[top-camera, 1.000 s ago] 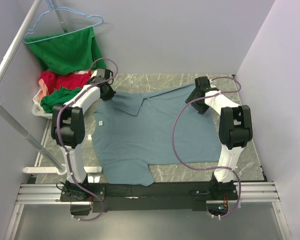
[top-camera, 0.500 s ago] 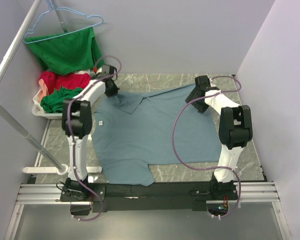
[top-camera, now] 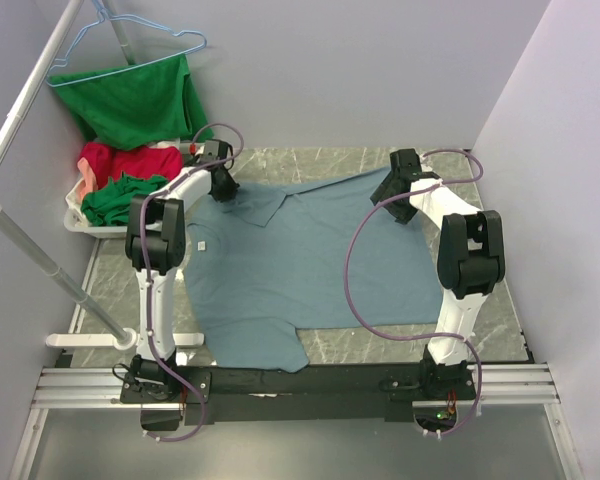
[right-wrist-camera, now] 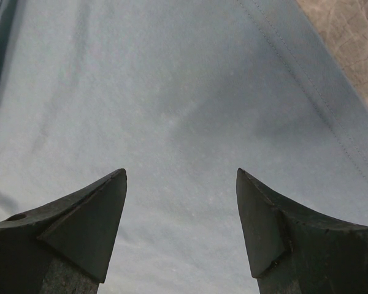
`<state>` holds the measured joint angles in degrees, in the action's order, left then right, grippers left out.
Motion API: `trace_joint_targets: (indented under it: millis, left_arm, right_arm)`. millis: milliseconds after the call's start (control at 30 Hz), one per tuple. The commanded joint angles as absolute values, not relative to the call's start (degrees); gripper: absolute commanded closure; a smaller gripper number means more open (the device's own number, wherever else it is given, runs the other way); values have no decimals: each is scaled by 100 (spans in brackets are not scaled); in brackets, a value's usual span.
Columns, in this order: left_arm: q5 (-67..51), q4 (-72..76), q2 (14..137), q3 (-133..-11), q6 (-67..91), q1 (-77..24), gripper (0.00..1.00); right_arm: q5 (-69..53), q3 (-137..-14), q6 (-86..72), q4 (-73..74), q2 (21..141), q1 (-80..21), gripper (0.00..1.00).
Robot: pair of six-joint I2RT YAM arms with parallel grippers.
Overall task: Fold and stack the t-shirts
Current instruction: Fold the tshirt
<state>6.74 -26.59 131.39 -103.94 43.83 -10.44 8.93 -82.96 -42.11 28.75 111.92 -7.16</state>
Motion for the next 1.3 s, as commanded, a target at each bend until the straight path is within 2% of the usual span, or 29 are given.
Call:
trace_joint_targets:
  millis: [0, 33, 133, 567, 1033, 1267]
  left_arm:
    - [738, -2830, 12789, -10021, 4122, -1028, 82]
    - [730, -2778, 12649, -9959, 4122, -1028, 89]
    - [721, -2663, 12385, -9704, 4122, -1028, 99]
    - [1151, -2601, 11496, -9149, 4096, -1037, 99]
    - [1458, -3489, 10697, -8833, 4622, -1098, 99]
    - [1547, -3832, 10757, -8438, 5097, -1125, 99]
  right_arm:
    - [940, -8464, -4210, 2856, 11171, -782, 22]
    - [940, -8455, -4219, 2856, 11171, -782, 22]
    - [932, -8420, -4210, 2839, 11136, -800, 22]
    - [949, -8253, -4245, 2821, 10960, -888, 22]
    - [932, -8121, -4280, 2777, 10837, -958, 21]
    - [932, -8147, -4272, 2768, 10872, -967, 22]
